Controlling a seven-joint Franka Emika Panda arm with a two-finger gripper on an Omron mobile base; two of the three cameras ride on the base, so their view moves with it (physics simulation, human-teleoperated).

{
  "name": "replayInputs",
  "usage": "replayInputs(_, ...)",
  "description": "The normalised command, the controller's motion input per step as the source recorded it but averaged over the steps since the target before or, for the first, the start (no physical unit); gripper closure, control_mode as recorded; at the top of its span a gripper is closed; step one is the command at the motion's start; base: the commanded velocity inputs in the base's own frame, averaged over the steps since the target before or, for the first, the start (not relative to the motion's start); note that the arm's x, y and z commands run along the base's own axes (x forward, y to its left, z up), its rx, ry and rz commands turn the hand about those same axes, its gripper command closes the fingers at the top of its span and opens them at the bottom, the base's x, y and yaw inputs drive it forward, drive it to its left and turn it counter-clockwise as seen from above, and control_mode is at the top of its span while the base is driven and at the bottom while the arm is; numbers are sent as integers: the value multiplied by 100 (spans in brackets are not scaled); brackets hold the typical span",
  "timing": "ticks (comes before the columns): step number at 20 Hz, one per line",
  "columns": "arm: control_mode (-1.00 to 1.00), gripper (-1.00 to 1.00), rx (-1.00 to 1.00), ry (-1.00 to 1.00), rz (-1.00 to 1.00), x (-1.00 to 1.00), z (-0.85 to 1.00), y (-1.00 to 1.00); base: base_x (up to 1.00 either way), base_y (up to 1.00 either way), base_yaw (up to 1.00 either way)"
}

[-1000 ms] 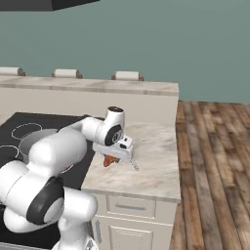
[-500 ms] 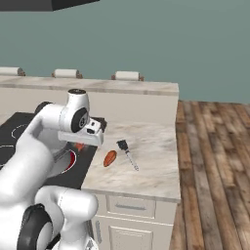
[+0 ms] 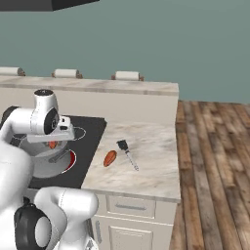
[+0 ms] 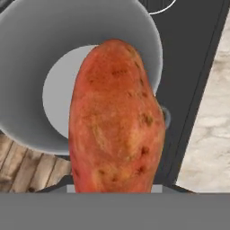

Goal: Put the sweet potato and sweet potato in the pot. Retrieve the spatula and lightly stir the vegetables in the pot.

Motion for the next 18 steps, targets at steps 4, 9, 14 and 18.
replayInputs(4, -100, 100, 0, 1, 34, 81, 6, 96, 0, 0, 0)
replayInputs(9, -100, 100, -6, 9, 1, 51, 3, 23, 0, 0, 0)
replayInputs(14, -100, 100, -4, 3, 0, 0, -34, 13, 0, 0, 0)
replayInputs(18, -100, 100, -5, 3, 0, 0, -62, 27, 0, 0, 0)
